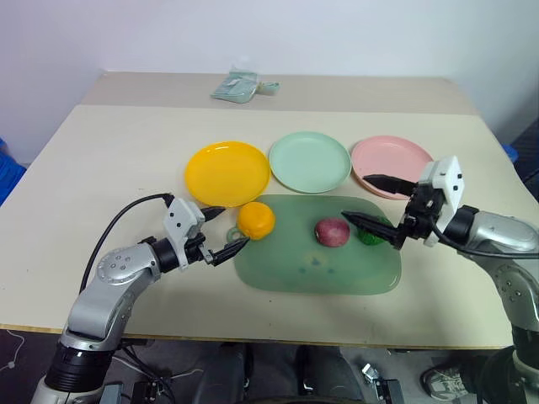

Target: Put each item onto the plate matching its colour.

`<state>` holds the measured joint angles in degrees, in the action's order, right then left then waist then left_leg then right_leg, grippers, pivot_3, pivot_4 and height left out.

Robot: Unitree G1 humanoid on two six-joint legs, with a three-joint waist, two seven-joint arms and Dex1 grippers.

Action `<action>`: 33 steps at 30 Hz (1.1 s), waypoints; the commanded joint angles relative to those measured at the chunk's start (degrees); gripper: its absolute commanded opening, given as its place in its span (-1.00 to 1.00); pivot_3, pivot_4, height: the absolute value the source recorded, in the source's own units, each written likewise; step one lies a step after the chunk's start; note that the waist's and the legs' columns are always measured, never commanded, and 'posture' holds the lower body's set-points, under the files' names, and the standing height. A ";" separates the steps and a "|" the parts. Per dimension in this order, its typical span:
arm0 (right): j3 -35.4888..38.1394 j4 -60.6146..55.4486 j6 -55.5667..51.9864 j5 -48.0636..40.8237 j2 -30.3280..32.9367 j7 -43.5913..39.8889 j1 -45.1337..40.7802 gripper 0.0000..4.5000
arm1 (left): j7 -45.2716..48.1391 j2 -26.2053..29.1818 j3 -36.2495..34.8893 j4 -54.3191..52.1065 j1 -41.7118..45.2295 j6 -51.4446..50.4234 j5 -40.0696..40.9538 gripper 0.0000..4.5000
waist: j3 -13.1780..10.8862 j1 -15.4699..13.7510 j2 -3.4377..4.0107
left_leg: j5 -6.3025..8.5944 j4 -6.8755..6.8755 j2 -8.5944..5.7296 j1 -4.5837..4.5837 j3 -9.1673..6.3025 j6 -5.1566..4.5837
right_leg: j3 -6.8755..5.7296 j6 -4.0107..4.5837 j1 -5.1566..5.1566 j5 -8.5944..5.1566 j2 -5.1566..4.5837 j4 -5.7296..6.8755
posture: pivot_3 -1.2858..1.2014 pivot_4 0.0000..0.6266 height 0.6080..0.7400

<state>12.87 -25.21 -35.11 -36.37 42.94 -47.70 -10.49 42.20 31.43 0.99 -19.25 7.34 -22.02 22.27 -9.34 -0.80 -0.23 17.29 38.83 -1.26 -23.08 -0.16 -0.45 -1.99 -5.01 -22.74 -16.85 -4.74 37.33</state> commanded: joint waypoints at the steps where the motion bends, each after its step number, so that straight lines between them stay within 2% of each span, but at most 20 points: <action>1: -0.52 -2.52 1.57 -1.30 -1.41 -0.58 1.47 0.99 | -0.91 -1.91 2.01 1.63 2.57 1.81 -2.14 1.00 | 0.00 0.04 0.00 | 0.00 0.01 0.00 0.00 0.00 0.00 | 0.00 0.00 0.01 0.00 0.00 0.00 | 0.03 -0.52 1.00; 16: -2.96 -4.47 5.46 0.02 -2.76 -1.20 7.00 0.99 | -1.34 -5.60 5.29 5.11 7.68 -2.33 -3.19 1.00 | 0.00 0.06 -0.01 | 0.02 0.05 -0.01 -0.01 -0.01 -0.03 | 0.00 -0.01 0.00 0.00 0.07 0.01 | 0.03 -0.52 1.00; 28: 1.92 -3.42 6.23 0.12 1.90 -3.32 10.00 0.99 | -1.18 -5.93 6.47 8.25 8.59 -2.37 -4.86 1.00 | 0.00 0.05 -0.01 | 0.02 0.09 -0.02 -0.01 -0.01 -0.04 | 0.00 -0.01 0.04 0.01 0.06 0.01 | 0.03 -0.52 1.00; 32: 1.84 -4.39 5.74 -0.26 1.70 -2.80 10.01 1.00 | -1.40 -6.35 6.32 8.87 8.62 -1.79 -5.04 0.51 | 0.00 0.04 -0.01 | 0.02 0.09 -0.01 0.00 -0.01 -0.05 | 0.00 -0.02 0.04 0.01 0.07 0.01 | 0.03 -0.52 1.00; 33: 1.64 -4.55 5.64 -0.26 1.59 -2.65 9.95 1.00 | -1.41 -6.46 6.20 8.86 8.57 -1.73 -4.97 0.46 | 0.00 0.04 -0.01 | 0.02 0.09 -0.01 0.00 -0.01 -0.04 | 0.00 -0.02 0.04 0.01 0.07 0.01 | 0.03 -0.52 1.00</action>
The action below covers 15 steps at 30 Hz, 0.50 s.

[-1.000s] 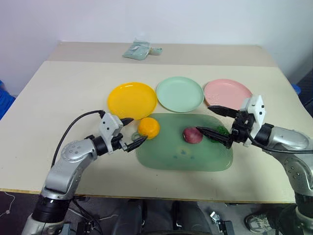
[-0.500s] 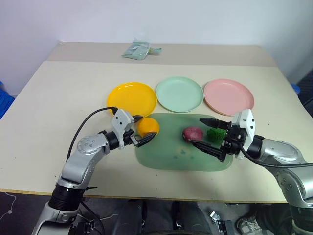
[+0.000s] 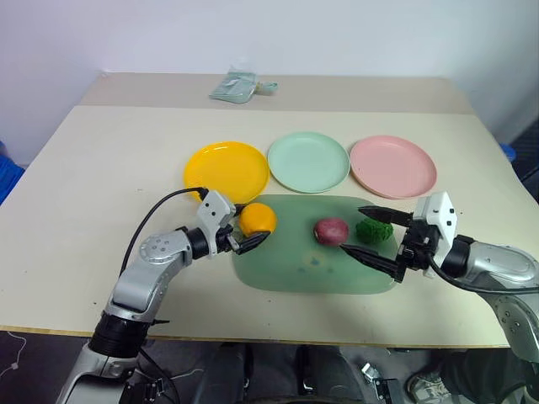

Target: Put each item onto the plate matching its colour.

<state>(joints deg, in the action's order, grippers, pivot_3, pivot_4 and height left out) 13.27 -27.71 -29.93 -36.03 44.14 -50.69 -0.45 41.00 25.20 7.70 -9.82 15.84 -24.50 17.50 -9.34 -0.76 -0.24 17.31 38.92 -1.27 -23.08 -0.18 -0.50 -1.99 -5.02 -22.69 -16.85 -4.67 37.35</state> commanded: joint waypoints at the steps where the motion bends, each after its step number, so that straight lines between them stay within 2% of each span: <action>1: 0.98 -2.20 0.38 -0.55 0.27 0.50 -0.18 1.00 | -0.23 -0.29 -0.61 -0.65 -0.01 0.89 -0.20 0.45 | 0.00 -0.01 0.00 | 0.00 0.01 0.00 0.00 0.00 0.00 | 0.00 0.00 0.00 0.00 0.00 0.00 | 0.03 -0.52 1.00; 5: -0.36 -2.31 0.53 -0.26 -0.39 1.16 -0.84 1.00 | -2.27 -2.26 -2.77 -1.78 -0.17 1.78 1.06 0.45 | 0.00 -0.02 0.00 | 0.00 0.02 0.00 0.00 -0.01 0.00 | 0.00 0.00 0.01 0.00 -0.01 0.00 | 0.03 -0.52 1.00; 8: -1.83 -2.18 0.87 -0.04 -1.06 1.51 -1.70 1.00 | -9.11 -6.53 -6.47 -0.70 2.15 3.77 0.36 0.45 | -0.01 -0.14 -0.02 | 0.00 0.05 0.00 -0.02 -0.02 0.00 | 0.00 -0.01 0.01 0.01 -0.01 -0.01 | 0.03 -0.52 1.00; 10: -2.78 -1.66 1.20 0.23 -1.42 1.68 -2.69 1.00 | -18.22 -9.07 -8.83 2.80 5.80 1.60 -3.33 0.45 | -0.02 -0.18 -0.03 | 0.00 0.07 -0.01 -0.03 -0.03 0.00 | -0.01 -0.03 0.01 0.02 -0.01 0.00 | 0.03 -0.52 1.00; 15: -3.86 -0.74 1.90 1.02 -2.21 1.91 -3.85 1.00 | -30.12 -12.24 -12.37 8.18 11.03 -2.68 -7.00 0.45 | -0.02 -0.02 -0.04 | 0.00 0.11 -0.04 -0.05 -0.03 0.00 | -0.01 -0.10 0.00 0.05 0.06 0.00 | 0.03 -0.52 1.00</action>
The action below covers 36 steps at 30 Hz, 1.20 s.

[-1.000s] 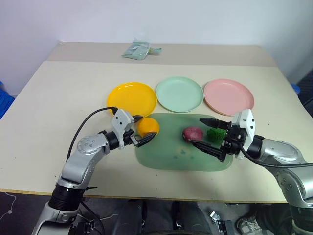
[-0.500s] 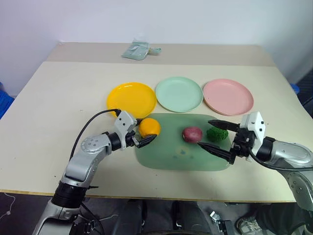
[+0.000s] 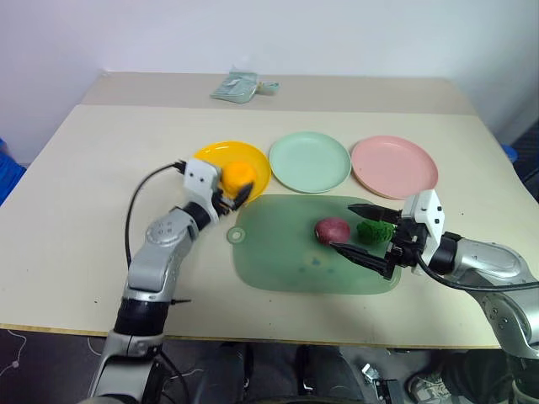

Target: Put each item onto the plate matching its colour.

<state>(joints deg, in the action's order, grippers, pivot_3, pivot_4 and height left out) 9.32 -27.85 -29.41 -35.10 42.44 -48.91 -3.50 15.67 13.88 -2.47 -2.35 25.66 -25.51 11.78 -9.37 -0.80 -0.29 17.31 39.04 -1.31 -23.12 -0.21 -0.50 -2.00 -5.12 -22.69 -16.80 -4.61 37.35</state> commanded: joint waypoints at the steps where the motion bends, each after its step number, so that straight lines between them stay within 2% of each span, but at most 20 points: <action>1: 0.01 -0.62 1.46 0.23 -0.66 0.17 -0.77 1.00 | -5.67 -1.12 -2.44 1.09 1.64 -2.30 -1.52 0.45 | 0.00 0.00 0.00 | -0.01 0.00 0.00 0.00 0.00 0.03 | 0.00 0.00 -0.01 0.00 0.00 0.00 | 0.03 -0.52 1.00; 2: -0.06 -0.72 1.64 0.43 -0.88 0.24 -0.58 1.00 | -5.78 -1.28 -2.49 1.57 2.00 -2.89 -1.30 0.45 | 0.00 -0.01 0.00 | -0.04 0.00 0.00 -0.02 0.00 0.07 | 0.00 -0.01 -0.01 0.00 0.00 0.00 | 0.03 -0.52 1.00; 4: -0.10 -0.91 1.96 0.88 -1.32 0.49 -0.30 1.00 | -5.15 -1.28 -2.07 2.33 2.43 -3.27 -1.02 0.91 | 0.00 -0.07 -0.01 | -0.15 0.02 -0.01 -0.05 0.00 0.25 | 0.00 -0.03 -0.03 0.01 0.00 0.00 | 0.03 -0.52 1.00; 5: -0.09 -1.02 2.07 1.04 -1.50 0.65 -0.25 1.00 | -4.59 -1.23 -1.84 2.46 2.53 -3.27 -0.79 0.98 | 0.00 -0.13 -0.01 | -0.15 0.04 -0.01 -0.06 0.00 0.26 | 0.00 -0.04 -0.03 0.02 -0.01 0.00 | 0.03 -0.52 1.00; 11: 0.08 -1.26 2.04 1.38 -1.40 1.59 -0.39 1.00 | -2.55 0.03 -1.19 2.22 3.00 0.25 -1.98 0.98 | -0.01 -0.03 -0.01 | -0.16 0.07 -0.04 -0.07 0.00 0.27 | 0.00 -0.06 -0.02 0.03 -0.04 -0.01 | 0.03 -0.52 1.00; 19: -0.97 -1.23 1.72 3.02 -0.46 2.76 -1.32 1.00 | 7.12 5.29 -2.31 -4.86 -3.15 9.57 0.86 0.98 | 0.00 0.10 0.00 | -0.17 0.05 -0.02 -0.06 0.00 0.31 | 0.01 -0.06 -0.04 0.03 -0.06 -0.02 | 0.03 -0.52 1.00; 27: -3.62 1.05 1.60 6.50 -0.24 3.04 -3.58 1.00 | 14.44 9.94 0.23 -8.31 -8.34 10.09 1.36 0.98 | 0.00 -0.11 0.00 | -0.16 0.05 -0.03 -0.09 -0.02 0.28 | 0.02 -0.06 -0.02 0.03 -0.11 -0.09 | 0.03 -0.52 1.00; 36: -8.46 4.40 1.85 12.84 0.05 3.15 -4.44 1.00 | 27.65 13.71 6.89 -17.14 -14.46 5.72 7.42 0.98 | 0.00 0.12 0.03 | -0.16 0.01 0.00 -0.08 -0.02 0.28 | 0.02 -0.05 -0.04 0.03 -0.10 -0.10 | 0.03 -0.52 1.00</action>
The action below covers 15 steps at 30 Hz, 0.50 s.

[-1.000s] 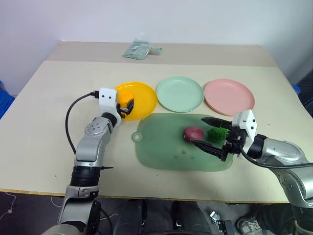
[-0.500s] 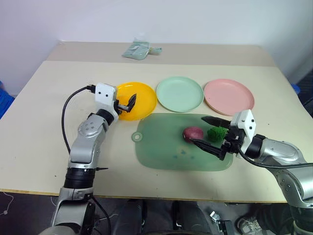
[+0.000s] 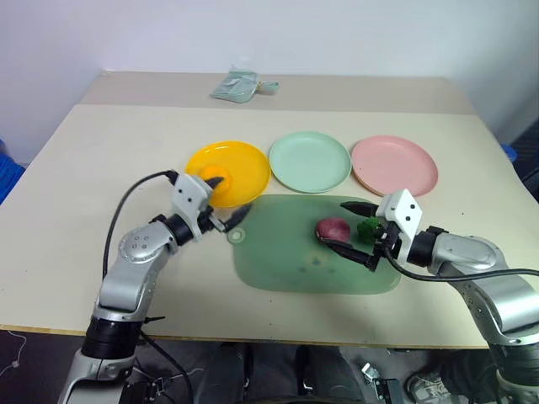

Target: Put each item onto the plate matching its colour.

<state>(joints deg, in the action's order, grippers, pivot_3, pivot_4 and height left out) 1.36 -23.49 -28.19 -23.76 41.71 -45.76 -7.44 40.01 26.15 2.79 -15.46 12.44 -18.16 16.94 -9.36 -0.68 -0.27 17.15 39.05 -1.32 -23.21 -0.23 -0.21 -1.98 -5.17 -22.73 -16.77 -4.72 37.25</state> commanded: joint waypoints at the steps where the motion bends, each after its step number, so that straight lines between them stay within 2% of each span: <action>1: -0.93 0.37 0.61 2.20 0.92 -0.06 -0.33 1.00 | 4.28 1.94 2.30 -4.82 -1.89 -2.43 2.75 0.98 | 0.00 0.01 0.01 | 0.00 0.00 0.00 0.00 0.00 0.00 | 0.00 0.00 0.00 0.00 0.00 0.00 | 0.03 -0.52 1.00; 11: -2.81 4.42 0.27 5.41 -1.05 1.47 -1.44 1.00 | 6.12 2.84 4.27 -7.20 -4.09 -5.12 3.67 0.98 | 0.01 -0.01 0.02 | 0.16 0.01 0.00 0.00 -0.01 -0.27 | 0.00 0.00 0.01 0.00 -0.01 -0.02 | 0.03 -0.52 1.00; 12: -2.87 4.81 0.25 5.46 -1.16 1.41 -1.73 0.76 | 6.21 2.82 4.37 -7.37 -4.26 -5.21 3.65 1.00 | 0.01 -0.02 0.02 | 0.15 0.01 0.00 0.00 -0.01 -0.26 | 0.00 0.00 0.01 0.00 -0.01 -0.01 | 0.03 -0.52 1.00; 13: -2.87 4.96 0.35 5.44 -1.21 1.28 -1.91 0.64 | 6.28 2.80 4.43 -7.56 -4.45 -5.29 3.70 1.00 | 0.01 -0.05 0.02 | 0.15 0.01 -0.01 0.00 -0.01 -0.26 | 0.00 0.01 0.02 0.00 -0.01 -0.01 | 0.03 -0.52 1.00; 15: -2.87 4.80 1.46 5.79 -1.27 1.08 -2.41 0.22 | 6.53 2.87 4.71 -7.91 -4.79 -5.47 3.90 1.00 | 0.01 -0.05 0.02 | 0.15 0.01 -0.01 0.00 -0.01 -0.26 | 0.00 0.00 0.02 0.00 -0.01 -0.02 | 0.03 -0.52 1.00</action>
<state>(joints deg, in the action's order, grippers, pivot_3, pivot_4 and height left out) -1.92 -17.99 -28.14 -18.22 40.80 -44.50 -8.94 46.14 28.68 7.53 -21.08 7.59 -23.58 19.97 -9.36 -0.73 -0.25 17.30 39.06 -1.33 -23.20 -0.23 -0.47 -1.98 -5.17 -22.72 -16.77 -4.73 37.24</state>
